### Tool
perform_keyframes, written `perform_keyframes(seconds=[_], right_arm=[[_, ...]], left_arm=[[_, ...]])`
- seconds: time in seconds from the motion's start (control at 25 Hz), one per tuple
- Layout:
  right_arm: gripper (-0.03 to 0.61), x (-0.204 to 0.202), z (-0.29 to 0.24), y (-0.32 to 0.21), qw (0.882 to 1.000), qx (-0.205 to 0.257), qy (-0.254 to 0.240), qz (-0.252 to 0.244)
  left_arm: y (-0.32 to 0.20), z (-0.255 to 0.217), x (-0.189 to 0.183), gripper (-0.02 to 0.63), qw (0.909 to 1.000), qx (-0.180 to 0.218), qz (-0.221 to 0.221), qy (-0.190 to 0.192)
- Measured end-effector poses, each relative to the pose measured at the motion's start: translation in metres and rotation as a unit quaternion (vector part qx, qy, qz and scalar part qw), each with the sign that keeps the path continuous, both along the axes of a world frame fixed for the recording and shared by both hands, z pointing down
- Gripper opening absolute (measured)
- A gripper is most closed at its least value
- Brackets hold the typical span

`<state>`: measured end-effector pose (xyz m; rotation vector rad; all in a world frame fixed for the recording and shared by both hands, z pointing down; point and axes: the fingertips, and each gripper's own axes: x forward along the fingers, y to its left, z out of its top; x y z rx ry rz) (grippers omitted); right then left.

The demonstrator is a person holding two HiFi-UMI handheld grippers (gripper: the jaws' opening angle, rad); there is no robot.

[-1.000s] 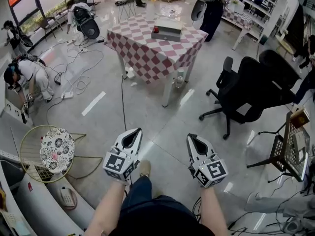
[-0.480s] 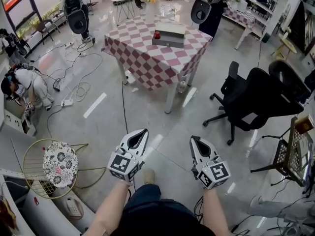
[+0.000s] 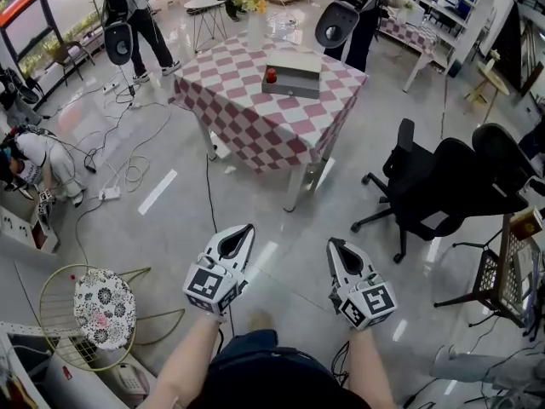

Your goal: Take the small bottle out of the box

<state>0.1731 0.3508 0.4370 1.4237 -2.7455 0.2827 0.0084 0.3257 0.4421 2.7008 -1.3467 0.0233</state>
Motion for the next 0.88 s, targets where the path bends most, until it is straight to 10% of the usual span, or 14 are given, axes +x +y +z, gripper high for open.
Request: perform_keyframes(seconds=[0.88], right_arm=[[0.003,-0.045,0.014,-0.062,1.0,0.0,-0.006,0.015]], left_arm=[[-0.061,0.016,-0.082,0.003,0.9995,0.004,-0.029,0.01]])
